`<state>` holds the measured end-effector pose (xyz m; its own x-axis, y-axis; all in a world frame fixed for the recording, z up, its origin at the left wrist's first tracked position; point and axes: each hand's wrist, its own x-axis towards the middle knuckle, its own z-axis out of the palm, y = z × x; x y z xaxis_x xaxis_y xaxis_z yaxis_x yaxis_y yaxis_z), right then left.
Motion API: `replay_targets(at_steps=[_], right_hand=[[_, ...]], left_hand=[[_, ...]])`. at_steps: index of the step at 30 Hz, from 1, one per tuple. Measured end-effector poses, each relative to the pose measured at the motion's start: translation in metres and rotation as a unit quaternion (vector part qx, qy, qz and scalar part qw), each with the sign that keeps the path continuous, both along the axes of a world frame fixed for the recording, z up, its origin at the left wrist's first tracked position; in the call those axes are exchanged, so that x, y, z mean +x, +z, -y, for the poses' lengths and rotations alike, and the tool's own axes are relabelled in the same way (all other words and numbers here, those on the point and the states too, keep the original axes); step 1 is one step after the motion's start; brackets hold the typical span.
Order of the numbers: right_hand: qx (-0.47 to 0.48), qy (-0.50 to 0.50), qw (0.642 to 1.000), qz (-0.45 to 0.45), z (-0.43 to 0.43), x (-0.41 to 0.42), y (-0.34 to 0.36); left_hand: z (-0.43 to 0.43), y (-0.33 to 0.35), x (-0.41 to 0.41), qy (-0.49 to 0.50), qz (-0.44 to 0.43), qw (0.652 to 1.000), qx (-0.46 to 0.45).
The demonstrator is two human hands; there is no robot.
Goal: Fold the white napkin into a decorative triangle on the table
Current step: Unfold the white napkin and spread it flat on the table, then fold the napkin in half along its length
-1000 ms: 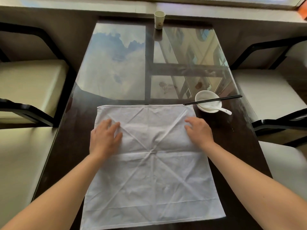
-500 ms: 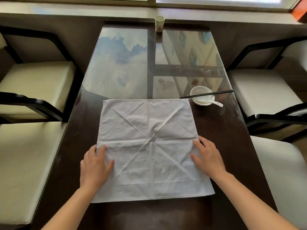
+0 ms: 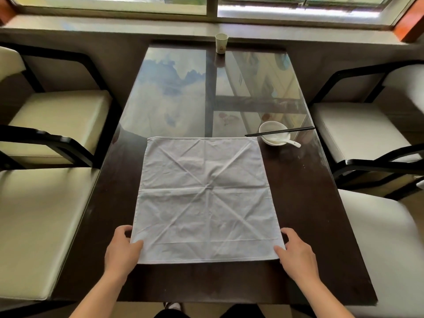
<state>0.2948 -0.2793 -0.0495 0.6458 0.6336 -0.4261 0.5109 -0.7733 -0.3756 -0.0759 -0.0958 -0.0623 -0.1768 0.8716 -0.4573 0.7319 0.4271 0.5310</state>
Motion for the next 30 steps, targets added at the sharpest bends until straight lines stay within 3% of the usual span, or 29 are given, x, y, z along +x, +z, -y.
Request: replay_targets(at_steps=[11, 17, 20, 22, 25, 30], right_hand=[[0.032, -0.017, 0.999, -0.028, 0.026, -0.001, -0.005], [0.101, -0.003, 0.987, -0.125, 0.037, 0.007, -0.004], [0.094, -0.006, 0.981, -0.169, 0.039, 0.015, -0.003], [0.078, 0.008, 0.982, -0.173, 0.040, 0.021, -0.003], [0.060, 0.026, 0.987, -0.147, 0.043, 0.025, 0.000], [0.094, 0.055, 0.987, -0.117, 0.044, 0.022, 0.007]], left_hand=[[0.032, -0.010, -0.028, 0.022, 0.015, 0.999, 0.046], [0.044, -0.010, -0.044, 0.045, 0.133, 0.990, 0.012], [0.048, -0.006, -0.052, 0.058, 0.148, 0.987, -0.012], [0.049, -0.001, -0.056, 0.023, 0.123, 0.992, -0.014], [0.050, 0.006, -0.060, -0.107, 0.034, 0.993, 0.041], [0.052, 0.011, -0.059, -0.338, -0.133, 0.917, 0.165]])
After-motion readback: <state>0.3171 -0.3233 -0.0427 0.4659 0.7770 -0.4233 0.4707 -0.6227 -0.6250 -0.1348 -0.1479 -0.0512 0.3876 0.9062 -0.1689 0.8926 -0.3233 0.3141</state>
